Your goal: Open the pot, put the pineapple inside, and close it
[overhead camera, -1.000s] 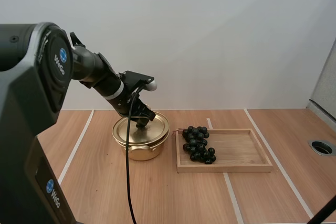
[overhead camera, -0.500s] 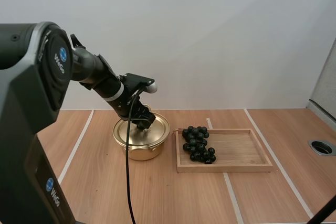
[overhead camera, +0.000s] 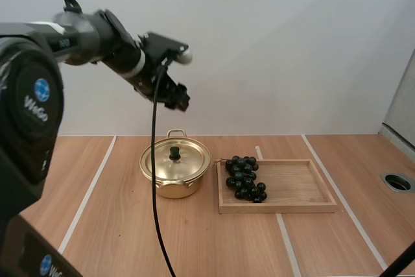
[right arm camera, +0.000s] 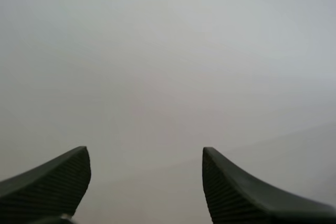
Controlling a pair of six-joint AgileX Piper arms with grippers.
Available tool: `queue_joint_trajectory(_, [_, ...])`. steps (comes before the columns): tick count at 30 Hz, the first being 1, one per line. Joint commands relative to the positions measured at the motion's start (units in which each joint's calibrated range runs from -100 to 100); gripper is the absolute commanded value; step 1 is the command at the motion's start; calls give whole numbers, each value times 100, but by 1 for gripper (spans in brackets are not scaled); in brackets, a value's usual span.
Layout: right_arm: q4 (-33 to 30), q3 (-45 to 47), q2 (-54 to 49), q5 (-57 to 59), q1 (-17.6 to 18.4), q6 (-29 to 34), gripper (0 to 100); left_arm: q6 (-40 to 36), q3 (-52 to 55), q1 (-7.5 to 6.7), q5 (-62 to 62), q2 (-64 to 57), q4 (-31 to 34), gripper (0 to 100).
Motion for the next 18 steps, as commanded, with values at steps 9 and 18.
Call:
queue_joint_trajectory(9, [-61,14,-58,-87,-23,143,100,-1345,-1527,6,-2419,-2312,-71,100])
queue_joint_trajectory(18, [-71,693,-585,-739,-23,1007,100,-1990,-193,6,-5434,-4744,219,100])
